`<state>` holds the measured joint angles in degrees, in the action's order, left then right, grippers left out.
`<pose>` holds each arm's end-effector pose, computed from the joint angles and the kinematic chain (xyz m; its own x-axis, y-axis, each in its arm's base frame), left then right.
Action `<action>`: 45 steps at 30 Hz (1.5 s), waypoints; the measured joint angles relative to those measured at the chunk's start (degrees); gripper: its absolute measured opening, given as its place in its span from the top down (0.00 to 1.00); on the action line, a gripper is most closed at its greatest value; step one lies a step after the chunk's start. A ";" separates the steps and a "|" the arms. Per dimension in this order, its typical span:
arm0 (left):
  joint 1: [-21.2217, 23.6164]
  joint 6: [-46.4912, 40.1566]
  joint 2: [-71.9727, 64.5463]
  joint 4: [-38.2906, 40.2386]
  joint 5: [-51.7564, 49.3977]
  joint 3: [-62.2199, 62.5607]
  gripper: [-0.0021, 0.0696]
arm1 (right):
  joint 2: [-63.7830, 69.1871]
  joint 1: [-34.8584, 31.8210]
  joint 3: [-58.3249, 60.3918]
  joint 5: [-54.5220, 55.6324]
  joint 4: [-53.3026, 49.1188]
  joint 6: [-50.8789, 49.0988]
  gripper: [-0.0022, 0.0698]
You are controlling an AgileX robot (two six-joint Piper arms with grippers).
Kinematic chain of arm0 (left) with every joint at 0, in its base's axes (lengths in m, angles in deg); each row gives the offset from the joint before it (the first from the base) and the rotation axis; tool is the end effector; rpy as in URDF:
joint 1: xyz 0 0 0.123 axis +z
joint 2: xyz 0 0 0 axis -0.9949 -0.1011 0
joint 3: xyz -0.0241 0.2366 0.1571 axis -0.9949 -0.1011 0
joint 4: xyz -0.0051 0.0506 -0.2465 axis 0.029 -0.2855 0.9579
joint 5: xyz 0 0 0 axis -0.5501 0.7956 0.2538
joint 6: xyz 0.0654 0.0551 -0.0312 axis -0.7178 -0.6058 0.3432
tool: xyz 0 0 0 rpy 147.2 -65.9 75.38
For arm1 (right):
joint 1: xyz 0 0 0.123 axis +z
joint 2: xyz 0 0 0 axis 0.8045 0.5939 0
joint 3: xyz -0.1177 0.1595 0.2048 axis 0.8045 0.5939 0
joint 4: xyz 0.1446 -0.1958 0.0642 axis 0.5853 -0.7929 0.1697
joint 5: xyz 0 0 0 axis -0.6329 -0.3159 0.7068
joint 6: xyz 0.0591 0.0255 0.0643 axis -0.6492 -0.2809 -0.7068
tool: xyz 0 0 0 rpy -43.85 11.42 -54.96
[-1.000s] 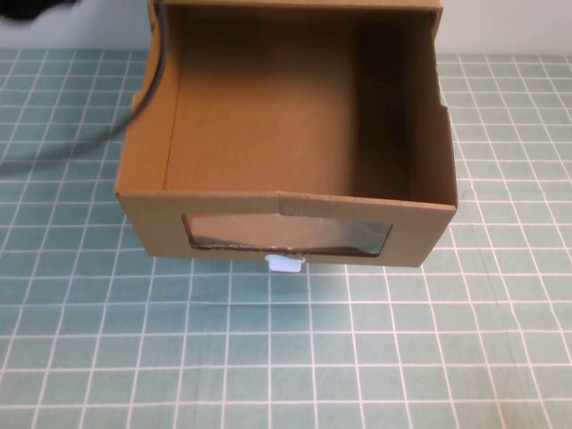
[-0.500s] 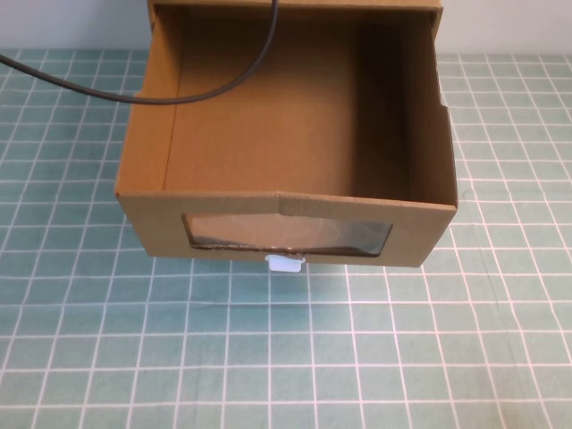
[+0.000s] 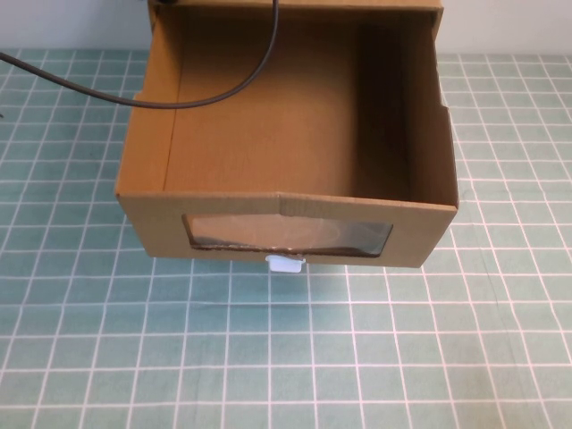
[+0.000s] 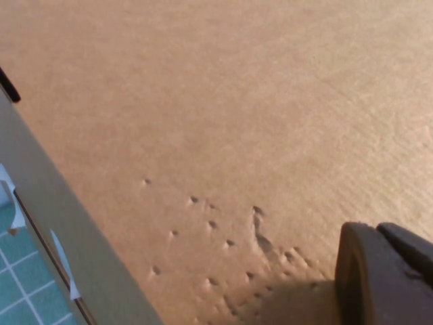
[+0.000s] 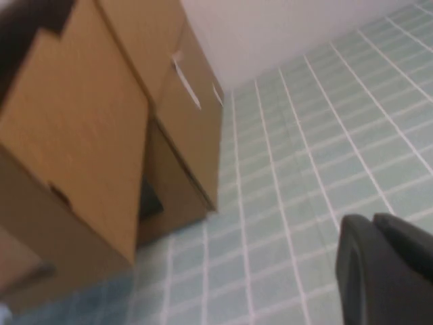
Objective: Close the shoe box
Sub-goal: Close the shoe box with your right arm
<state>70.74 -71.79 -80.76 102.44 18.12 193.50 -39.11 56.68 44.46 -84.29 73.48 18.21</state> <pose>0.4136 -0.1403 0.3911 -0.3615 0.2588 -0.8957 0.6620 0.7477 -0.0511 0.0552 0.0107 0.1905 -0.1307 0.3844 -0.9139 -0.0935 0.9129 0.3974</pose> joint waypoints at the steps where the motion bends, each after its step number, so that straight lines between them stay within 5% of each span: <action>1: 0.00 0.00 0.00 0.00 0.00 0.00 0.98 | 0.00 0.00 0.00 2.17 3.78 0.00 0.99; 7: 0.00 0.00 0.00 0.00 0.00 0.03 0.98 | 0.00 0.00 0.00 10.39 12.06 0.00 0.99; 12: 0.00 0.00 0.00 0.00 0.00 0.03 0.98 | 2.26 0.00 -6.39 -4.06 14.24 -0.23 0.99; 20: 0.00 0.00 0.00 0.00 0.00 0.03 0.98 | 29.90 0.00 -30.12 -37.59 3.21 2.59 0.99; 27: 0.00 0.00 0.00 0.00 0.00 0.03 0.98 | 49.55 0.95 -45.06 -46.37 1.35 9.48 0.99; 38: 0.00 0.00 0.00 0.00 0.00 0.03 0.98 | 64.34 30.91 -59.02 -32.39 -5.73 -0.86 0.99; 45: 0.00 0.11 0.00 0.00 0.00 0.03 0.98 | 74.57 36.36 -63.93 -23.34 -7.00 -3.47 0.99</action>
<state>70.74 -71.68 -80.76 102.44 18.12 193.53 35.45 93.03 -19.47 -107.62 66.48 14.74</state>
